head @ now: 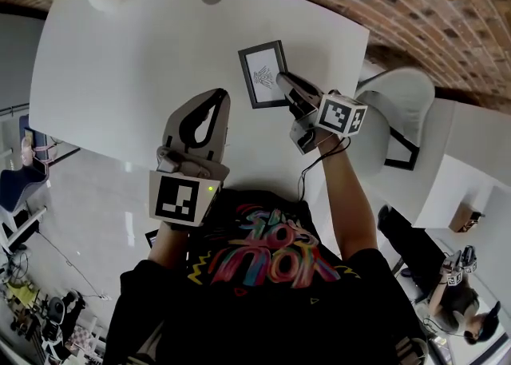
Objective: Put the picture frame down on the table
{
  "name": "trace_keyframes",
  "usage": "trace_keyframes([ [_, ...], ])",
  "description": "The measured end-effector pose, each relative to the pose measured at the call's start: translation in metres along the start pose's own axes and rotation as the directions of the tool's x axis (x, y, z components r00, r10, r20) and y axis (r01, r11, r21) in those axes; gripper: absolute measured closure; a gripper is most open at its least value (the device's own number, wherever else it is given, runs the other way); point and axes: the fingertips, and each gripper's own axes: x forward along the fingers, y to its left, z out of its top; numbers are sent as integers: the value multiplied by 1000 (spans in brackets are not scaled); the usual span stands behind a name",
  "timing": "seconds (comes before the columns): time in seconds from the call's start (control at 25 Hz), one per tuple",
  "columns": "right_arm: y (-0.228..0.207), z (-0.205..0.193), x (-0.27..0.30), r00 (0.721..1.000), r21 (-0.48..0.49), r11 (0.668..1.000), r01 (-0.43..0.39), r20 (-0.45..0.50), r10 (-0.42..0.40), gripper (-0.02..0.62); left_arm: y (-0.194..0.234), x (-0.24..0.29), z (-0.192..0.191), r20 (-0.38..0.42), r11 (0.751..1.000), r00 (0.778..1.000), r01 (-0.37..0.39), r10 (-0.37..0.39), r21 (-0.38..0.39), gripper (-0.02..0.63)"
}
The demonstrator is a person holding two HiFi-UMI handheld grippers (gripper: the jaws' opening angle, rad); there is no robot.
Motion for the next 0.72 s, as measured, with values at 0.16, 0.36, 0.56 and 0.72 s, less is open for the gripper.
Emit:
trace_keyframes([
  [0.16,-14,-5,5,1000,60,998,2,-6,-2,505,2,1,-3,-7,1000,1000,-1,1,-8,578],
  [0.36,-34,-7,7,1000,99,995,18,-15,-17,505,0,9,-12,-17,1000,1000,1,-1,-11,578],
  [0.56,-42,-7,16,999,125,992,25,-29,-22,505,9,16,-11,-18,1000,1000,2,-3,-18,578],
  [0.72,-52,-9,18,999,139,989,42,-36,-37,502,10,21,-13,-23,1000,1000,6,-7,-20,578],
])
